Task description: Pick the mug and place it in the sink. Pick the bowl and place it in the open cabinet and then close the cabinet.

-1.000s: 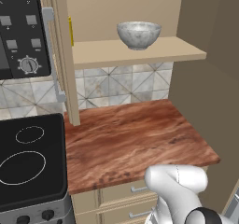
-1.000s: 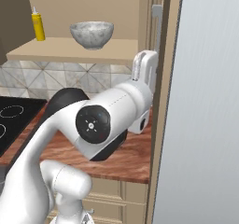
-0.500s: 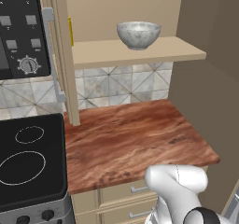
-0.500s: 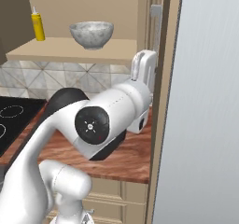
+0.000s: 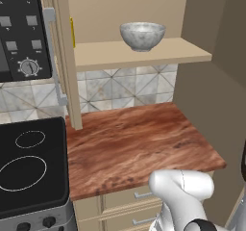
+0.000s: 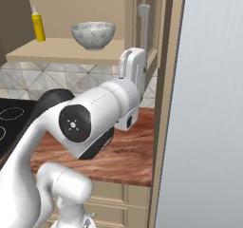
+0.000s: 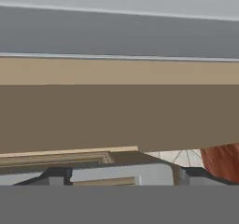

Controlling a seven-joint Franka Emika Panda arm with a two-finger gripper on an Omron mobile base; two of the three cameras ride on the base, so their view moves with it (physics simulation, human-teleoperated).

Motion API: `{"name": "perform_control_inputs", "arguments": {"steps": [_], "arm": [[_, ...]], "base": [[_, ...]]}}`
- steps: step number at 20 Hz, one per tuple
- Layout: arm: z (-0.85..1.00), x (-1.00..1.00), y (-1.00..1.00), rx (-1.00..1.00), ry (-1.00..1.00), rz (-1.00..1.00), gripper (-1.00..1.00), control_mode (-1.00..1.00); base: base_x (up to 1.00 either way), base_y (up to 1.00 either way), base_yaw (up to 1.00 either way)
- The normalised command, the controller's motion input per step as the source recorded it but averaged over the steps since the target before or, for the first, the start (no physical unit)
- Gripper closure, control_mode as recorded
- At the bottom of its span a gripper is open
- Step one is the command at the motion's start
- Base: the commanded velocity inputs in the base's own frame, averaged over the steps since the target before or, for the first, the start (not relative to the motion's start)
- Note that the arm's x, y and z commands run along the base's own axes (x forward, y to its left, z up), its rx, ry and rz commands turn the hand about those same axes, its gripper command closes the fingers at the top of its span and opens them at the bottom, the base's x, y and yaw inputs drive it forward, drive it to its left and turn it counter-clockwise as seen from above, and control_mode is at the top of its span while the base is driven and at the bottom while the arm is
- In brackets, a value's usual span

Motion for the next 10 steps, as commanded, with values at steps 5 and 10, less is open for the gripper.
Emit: {"name": "perform_control_inputs", "arguments": {"steps": [5,10], "arm": [[-0.08,0.49,0.15,0.00,0.00,0.00,-1.00,-1.00],[-0.18,0.52,0.22,0.00,0.00,0.01,-1.00,-1.00]], "base": [[0.00,0.00,0.00],[0.00,0.00,0.00]]}}
